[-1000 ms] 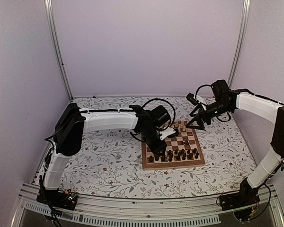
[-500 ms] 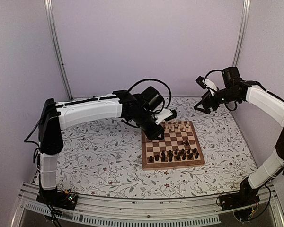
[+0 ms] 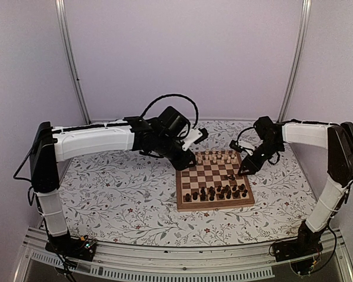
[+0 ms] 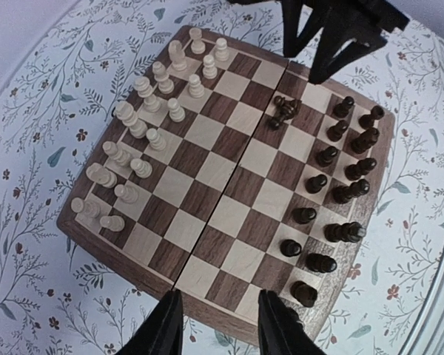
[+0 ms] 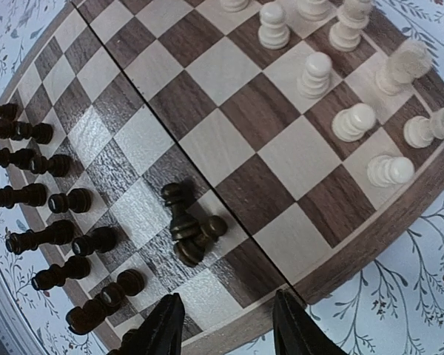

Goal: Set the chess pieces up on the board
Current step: Pick up the chess piece from the chessboard.

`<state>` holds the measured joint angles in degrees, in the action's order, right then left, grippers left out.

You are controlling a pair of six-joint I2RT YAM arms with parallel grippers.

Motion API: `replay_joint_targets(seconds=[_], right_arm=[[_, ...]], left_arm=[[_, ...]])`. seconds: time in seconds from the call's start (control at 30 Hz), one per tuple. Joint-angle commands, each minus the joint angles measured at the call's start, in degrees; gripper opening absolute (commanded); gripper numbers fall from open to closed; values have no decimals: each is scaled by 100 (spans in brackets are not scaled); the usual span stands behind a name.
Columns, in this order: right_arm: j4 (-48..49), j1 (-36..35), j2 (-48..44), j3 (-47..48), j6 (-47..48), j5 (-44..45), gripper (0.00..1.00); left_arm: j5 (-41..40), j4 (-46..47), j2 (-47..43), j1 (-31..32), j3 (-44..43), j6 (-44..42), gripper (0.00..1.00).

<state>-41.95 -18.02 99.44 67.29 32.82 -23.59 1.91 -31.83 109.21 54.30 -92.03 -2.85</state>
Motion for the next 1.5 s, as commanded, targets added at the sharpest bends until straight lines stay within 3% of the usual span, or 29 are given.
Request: replay_joint_targets(seconds=[0.0,0.63,1.03,1.47], right_arm=[[-55,-278,128,28,20,61,44],[-25,-684,741,368,-266,485,44],[13,-803,764,206,-291,923,24],[298,-1042,720,-142,-250,1597,23]], left_arm=[[-155,437,-170,-158,145,135,38],[-173,403,-66,-200,141,179,38],[-173,380,-42,-235,133,210,38],[-358,363,-27,-317,115,268,38]])
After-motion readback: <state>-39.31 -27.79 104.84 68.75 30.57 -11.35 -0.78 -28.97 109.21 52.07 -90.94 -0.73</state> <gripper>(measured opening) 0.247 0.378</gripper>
